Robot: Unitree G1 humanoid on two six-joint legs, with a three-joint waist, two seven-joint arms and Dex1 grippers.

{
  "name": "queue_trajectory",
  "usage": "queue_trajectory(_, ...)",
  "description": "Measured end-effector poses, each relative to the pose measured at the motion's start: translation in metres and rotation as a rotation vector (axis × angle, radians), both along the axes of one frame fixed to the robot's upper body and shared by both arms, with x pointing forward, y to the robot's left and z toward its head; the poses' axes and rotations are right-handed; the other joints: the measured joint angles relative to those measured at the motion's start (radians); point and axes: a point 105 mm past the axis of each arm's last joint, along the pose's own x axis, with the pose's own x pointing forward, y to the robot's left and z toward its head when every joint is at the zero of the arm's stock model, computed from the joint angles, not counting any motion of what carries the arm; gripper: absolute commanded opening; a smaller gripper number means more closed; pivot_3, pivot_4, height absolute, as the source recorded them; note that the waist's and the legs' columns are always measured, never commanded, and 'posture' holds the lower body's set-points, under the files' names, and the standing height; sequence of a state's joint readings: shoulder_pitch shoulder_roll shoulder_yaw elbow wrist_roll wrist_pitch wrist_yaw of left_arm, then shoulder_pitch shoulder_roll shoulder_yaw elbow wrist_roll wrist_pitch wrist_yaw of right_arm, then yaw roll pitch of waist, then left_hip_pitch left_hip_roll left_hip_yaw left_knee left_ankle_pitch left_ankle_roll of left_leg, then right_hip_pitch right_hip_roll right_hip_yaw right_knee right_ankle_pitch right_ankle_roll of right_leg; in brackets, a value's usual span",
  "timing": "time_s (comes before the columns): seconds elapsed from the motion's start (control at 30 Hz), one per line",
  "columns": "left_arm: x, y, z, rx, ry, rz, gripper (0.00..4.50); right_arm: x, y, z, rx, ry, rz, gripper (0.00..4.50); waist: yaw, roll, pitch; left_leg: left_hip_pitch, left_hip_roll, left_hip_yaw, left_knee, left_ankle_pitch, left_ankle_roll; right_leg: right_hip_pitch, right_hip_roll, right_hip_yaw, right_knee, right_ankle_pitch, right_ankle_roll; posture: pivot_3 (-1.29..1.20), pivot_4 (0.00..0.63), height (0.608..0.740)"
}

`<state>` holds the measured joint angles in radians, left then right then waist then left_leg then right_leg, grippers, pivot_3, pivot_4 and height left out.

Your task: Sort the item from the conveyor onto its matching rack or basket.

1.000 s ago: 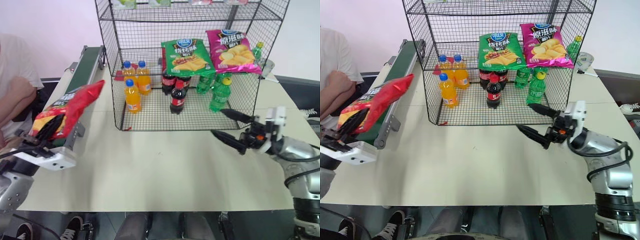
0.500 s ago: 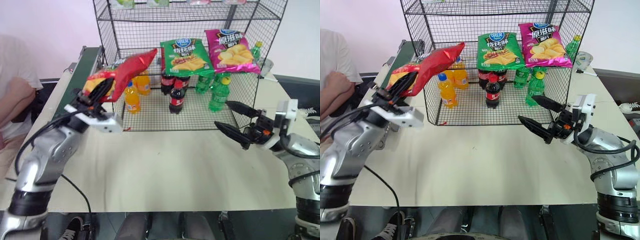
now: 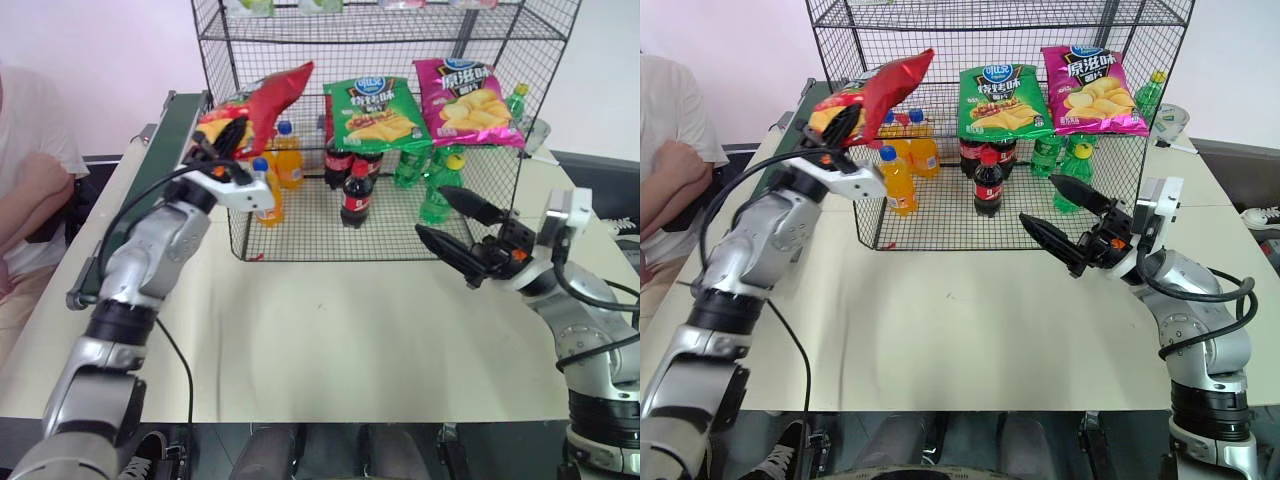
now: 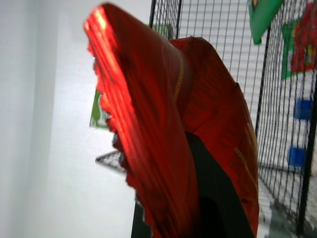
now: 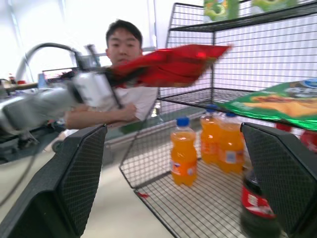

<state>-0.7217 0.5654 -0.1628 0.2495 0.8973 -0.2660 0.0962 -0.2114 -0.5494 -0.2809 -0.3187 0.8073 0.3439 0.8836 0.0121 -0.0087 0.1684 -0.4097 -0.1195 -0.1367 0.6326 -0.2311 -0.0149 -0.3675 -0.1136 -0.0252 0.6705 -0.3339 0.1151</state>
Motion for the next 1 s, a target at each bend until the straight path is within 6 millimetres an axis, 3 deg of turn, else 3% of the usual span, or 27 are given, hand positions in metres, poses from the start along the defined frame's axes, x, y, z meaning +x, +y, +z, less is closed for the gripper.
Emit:
queue_trajectory(0.17, 0.029, -0.012, -0.015, -0.021, 0.049, 0.031, 0.02, 0.001, 0.001, 0.001, 0.007, -0.002, -0.008, 4.5, -0.004, -0.001, 0.0, -0.001, 0.0, 0.0, 0.0, 0.0, 0.0, -0.002, 0.0, -0.001, 0.002, 0.0, 0.0, 0.0, 0.15, 0.74)
queue_trajectory(0.43, 0.055, -0.033, 0.001, -0.067, 0.033, 0.058, 0.02, 0.001, 0.003, -0.003, -0.001, 0.01, -0.003, 4.5, -0.003, -0.001, 0.001, -0.002, -0.001, 0.0, 0.001, 0.0, 0.0, -0.003, 0.001, -0.001, 0.003, 0.0, 0.0, 0.0, 0.15, 0.74)
queue_trajectory(0.8, 0.069, -0.025, -0.009, -0.12, 0.081, 0.123, 0.02, 0.001, 0.001, -0.008, -0.018, 0.026, -0.015, 4.5, -0.009, -0.001, 0.001, -0.002, -0.001, 0.001, 0.001, 0.001, -0.001, -0.005, 0.0, -0.001, 0.006, 0.0, 0.001, 0.0, 0.15, 0.74)
queue_trajectory(0.9, 0.07, -0.024, -0.01, -0.156, 0.097, 0.11, 0.85, 0.001, 0.001, -0.008, -0.02, 0.025, -0.016, 4.5, -0.008, -0.001, 0.001, -0.002, -0.001, 0.001, 0.002, 0.001, -0.001, -0.005, 0.0, -0.001, 0.006, 0.0, 0.001, 0.0, 0.15, 0.74)
queue_trajectory(1.0, 0.069, -0.025, -0.01, -0.19, 0.111, 0.085, 2.31, 0.001, 0.001, -0.009, -0.026, 0.024, -0.019, 4.5, -0.008, -0.001, 0.001, -0.003, -0.001, 0.001, 0.002, 0.001, -0.001, -0.005, 0.0, 0.0, 0.007, 0.0, 0.001, 0.0, 0.15, 0.74)
